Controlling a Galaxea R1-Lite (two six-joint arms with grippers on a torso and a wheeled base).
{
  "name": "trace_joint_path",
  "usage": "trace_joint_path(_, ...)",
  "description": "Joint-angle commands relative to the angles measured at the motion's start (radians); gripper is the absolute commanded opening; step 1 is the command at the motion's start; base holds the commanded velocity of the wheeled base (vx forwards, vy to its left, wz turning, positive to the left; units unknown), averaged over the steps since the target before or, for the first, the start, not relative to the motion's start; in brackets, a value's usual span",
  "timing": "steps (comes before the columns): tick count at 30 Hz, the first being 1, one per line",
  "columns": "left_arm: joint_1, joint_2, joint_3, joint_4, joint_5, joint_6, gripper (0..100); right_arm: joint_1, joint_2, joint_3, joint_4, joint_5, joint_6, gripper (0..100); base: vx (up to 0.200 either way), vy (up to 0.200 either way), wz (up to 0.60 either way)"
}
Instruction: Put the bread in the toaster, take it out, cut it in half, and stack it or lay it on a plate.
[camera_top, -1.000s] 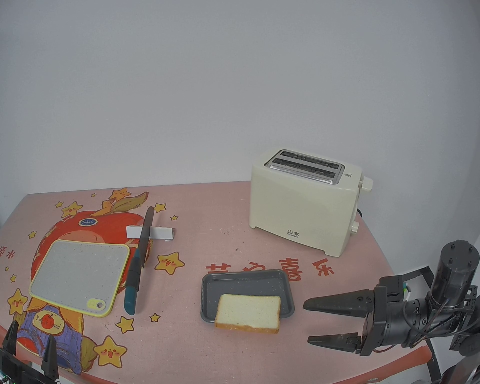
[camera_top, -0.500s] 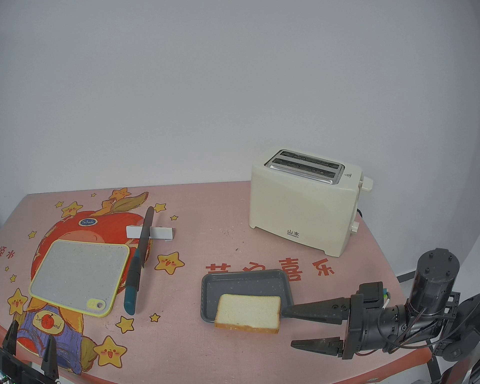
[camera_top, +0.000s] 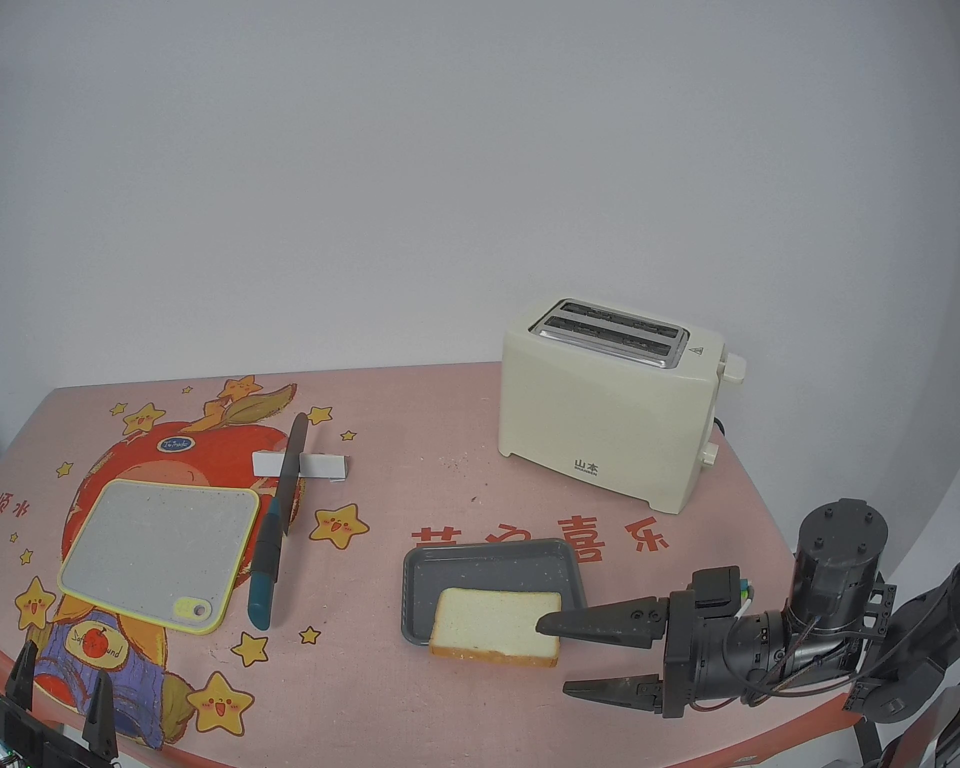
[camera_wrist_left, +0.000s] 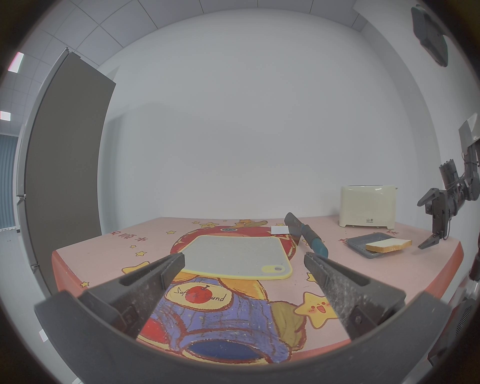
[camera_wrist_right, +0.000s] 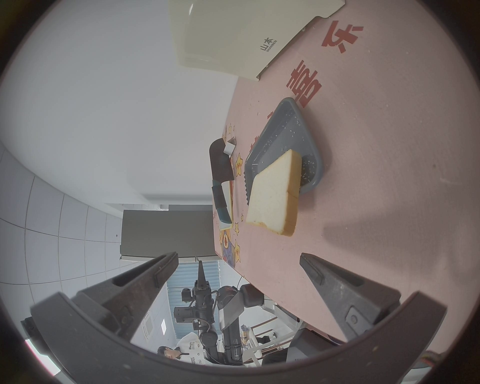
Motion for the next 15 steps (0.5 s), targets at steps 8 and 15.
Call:
trace_joint_path(8, 0.0, -0.016, 0.018, 0.0, 0.0, -0.001, 100, -0.003, 0.074, -0.05, -0.002, 0.002, 0.002, 100, 0.0, 0.0, 0.0)
trace_joint_path(15, 0.0, -0.016, 0.018, 0.0, 0.0, -0.001, 100, -0.012, 0.08, -0.056, -0.002, 0.01, 0.02, 100, 0.0, 0.0, 0.0)
